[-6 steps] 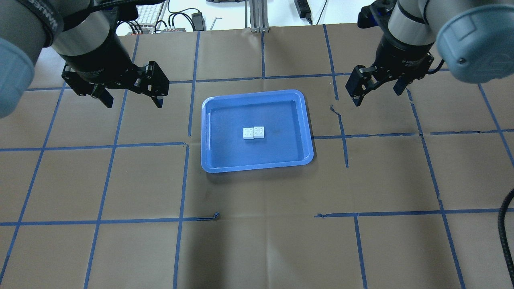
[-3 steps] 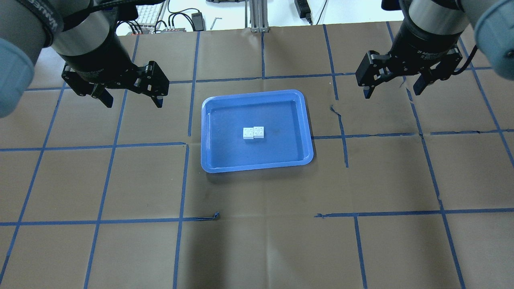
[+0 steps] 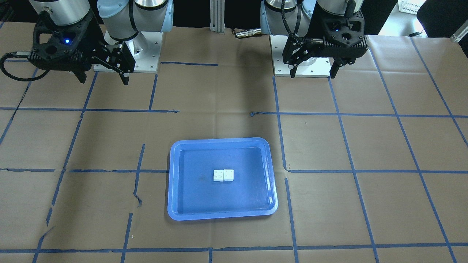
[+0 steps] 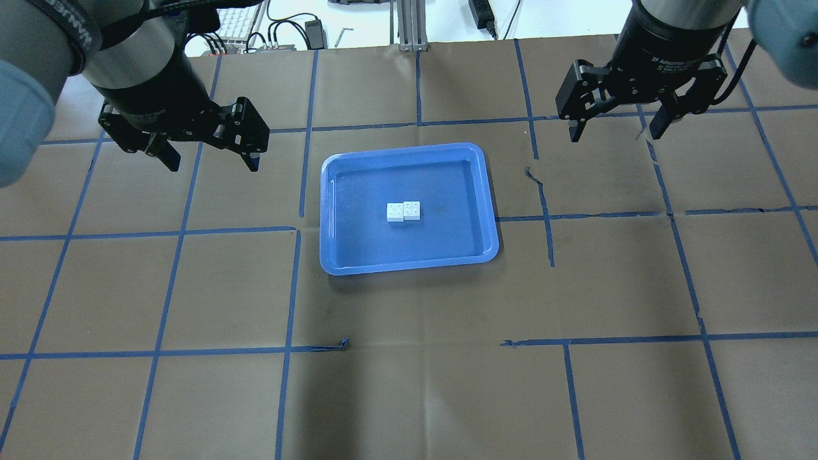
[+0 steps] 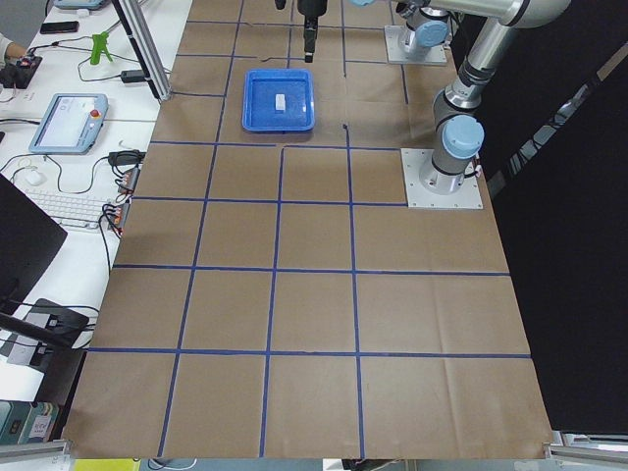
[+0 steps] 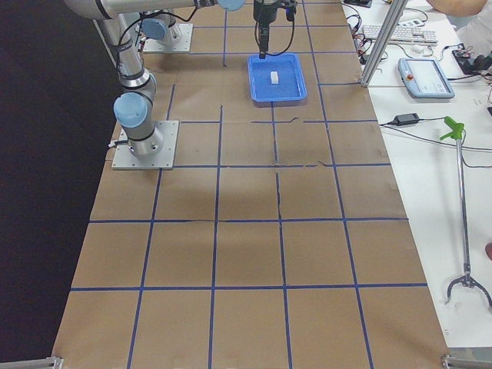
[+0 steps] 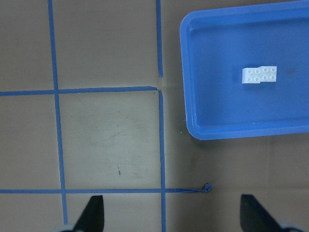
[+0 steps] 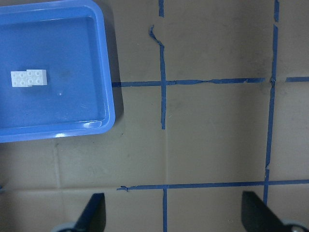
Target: Assemble white blocks and place on blue tray
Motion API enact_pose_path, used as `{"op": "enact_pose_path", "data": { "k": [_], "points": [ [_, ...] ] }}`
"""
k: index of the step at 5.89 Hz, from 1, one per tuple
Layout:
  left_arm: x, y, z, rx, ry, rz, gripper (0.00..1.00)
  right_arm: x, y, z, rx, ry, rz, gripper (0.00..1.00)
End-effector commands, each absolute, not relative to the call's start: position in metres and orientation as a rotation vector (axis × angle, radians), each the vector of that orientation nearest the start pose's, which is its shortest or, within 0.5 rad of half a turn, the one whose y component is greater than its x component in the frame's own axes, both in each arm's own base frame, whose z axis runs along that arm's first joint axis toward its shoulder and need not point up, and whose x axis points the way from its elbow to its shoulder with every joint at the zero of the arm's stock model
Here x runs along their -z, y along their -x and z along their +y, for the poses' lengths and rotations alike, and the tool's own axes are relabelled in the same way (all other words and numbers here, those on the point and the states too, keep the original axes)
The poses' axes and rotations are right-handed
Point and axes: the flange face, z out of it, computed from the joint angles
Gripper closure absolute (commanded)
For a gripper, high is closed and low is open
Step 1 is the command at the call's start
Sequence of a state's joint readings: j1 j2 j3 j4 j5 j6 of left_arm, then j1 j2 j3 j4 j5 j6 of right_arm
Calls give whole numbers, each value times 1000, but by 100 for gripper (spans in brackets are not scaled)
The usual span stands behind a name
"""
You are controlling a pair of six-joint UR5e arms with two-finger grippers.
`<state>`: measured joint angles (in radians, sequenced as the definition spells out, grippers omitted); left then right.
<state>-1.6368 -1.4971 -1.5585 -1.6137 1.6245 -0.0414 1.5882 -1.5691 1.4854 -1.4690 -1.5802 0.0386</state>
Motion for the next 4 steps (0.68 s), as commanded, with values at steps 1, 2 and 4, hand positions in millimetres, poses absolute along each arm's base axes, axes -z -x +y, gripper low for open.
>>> {"op": "enact_pose_path", "data": {
  "k": [1, 2, 4],
  "points": [
    [-525, 158, -454, 71, -36, 3089, 0, -510, -140, -487, -60, -29, 3153, 0],
    [-525, 158, -454, 68, -36, 3089, 0, -507, -140, -488, -62, -24, 3153, 0],
    [-525, 158, -454, 71, -36, 3089, 0, -508, -140, -489, -55, -24, 3156, 0]
  ]
}}
